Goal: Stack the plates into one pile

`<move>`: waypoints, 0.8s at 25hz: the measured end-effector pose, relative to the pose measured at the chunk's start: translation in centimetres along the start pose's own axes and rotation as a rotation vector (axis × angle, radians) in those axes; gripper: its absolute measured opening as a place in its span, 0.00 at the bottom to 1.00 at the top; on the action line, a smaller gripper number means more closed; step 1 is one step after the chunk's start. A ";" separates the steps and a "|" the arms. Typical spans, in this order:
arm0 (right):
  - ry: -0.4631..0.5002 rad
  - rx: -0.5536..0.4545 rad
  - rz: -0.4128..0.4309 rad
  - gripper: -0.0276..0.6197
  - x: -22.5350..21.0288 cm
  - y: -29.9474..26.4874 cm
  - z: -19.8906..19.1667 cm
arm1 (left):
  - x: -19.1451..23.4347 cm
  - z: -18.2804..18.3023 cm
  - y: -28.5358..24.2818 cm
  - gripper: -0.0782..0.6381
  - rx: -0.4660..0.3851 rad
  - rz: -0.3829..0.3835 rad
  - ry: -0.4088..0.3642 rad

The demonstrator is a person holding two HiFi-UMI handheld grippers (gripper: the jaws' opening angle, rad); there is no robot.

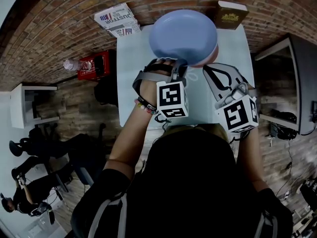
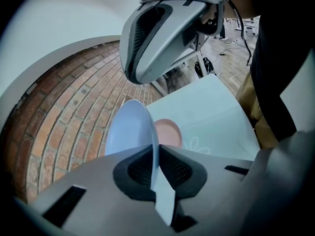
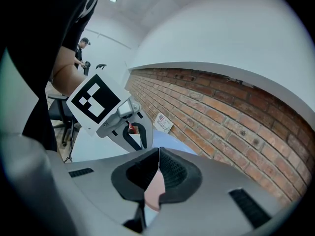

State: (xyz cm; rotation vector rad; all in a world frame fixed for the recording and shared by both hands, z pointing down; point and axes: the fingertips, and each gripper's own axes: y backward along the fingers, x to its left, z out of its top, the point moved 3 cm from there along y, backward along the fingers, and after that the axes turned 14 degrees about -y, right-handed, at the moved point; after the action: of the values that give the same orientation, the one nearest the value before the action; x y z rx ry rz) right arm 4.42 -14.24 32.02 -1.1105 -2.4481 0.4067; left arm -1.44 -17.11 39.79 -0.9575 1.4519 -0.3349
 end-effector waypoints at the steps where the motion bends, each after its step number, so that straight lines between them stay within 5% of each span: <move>1: -0.001 0.001 0.000 0.10 -0.2 0.0 -0.1 | 0.1 0.1 -0.3 0.16 -0.001 -0.004 -0.001; 20: -0.073 0.068 -0.076 0.10 -5.1 1.9 -4.1 | -2.0 1.3 -9.6 0.16 -0.010 -0.140 -0.023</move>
State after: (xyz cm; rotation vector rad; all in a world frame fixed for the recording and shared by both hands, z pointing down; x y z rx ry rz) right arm 10.63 -16.55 33.54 -0.9883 -2.5103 0.5111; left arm 2.82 -21.07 47.77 -1.0707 1.3698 -0.4183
